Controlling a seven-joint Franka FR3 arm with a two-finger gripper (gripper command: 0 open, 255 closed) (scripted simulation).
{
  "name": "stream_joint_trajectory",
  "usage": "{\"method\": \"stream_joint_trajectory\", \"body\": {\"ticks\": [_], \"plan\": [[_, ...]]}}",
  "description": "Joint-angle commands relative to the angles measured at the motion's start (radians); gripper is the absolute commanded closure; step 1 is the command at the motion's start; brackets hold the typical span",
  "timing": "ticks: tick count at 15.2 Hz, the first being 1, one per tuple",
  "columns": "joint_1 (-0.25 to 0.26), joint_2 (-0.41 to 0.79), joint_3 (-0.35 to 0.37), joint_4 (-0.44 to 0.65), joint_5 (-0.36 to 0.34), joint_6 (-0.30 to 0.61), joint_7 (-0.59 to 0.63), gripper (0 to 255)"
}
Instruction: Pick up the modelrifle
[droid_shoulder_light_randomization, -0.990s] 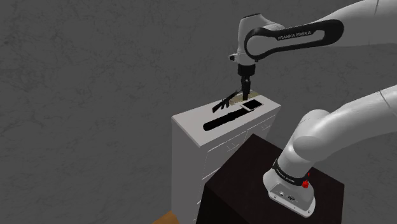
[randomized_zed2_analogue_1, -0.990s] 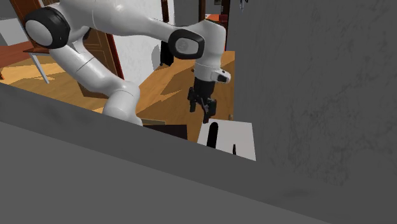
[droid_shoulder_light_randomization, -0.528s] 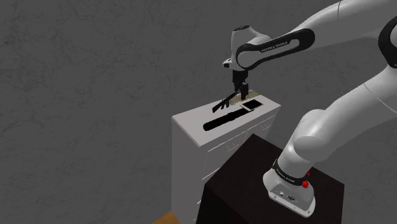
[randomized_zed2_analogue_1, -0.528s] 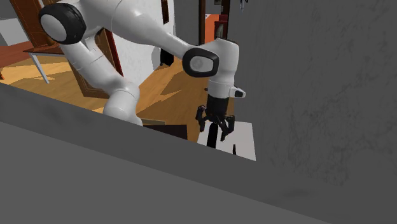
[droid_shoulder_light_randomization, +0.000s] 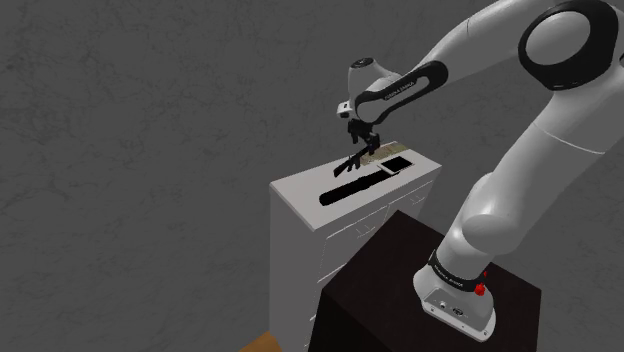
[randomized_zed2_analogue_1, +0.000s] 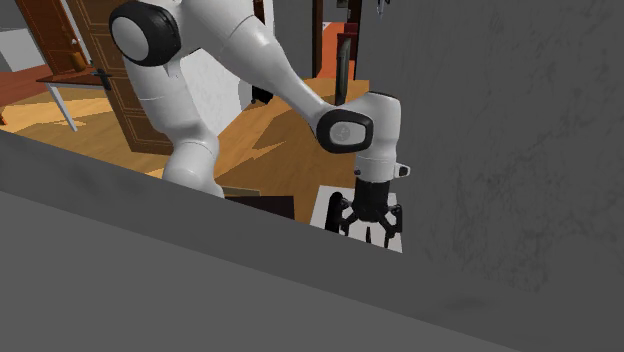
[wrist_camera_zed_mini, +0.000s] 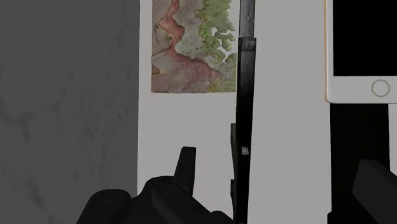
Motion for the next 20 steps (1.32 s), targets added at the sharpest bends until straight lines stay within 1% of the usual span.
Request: {"method": "stream_joint_trajectory", "body": {"ticks": [1,7,9,10,18,20], "plan": [[0.006,0.049,-0.001,0.019,-0.006,0.041,-0.032,0],[0.001,0.107,-0.006,-0.008,-0.019,0.122,-0.005,0],[0.000,0.113,-0.007,-0.010,-0.021,0.130,-0.002,0],[0.000,0.114,-0.007,-0.010,-0.021,0.132,-0.002,255],[0.000,0.114,-0.008,-0.011,-0.022,0.133,-0.001,255],[0.001,0.102,-0.006,-0.006,-0.018,0.117,-0.007,255]]}}
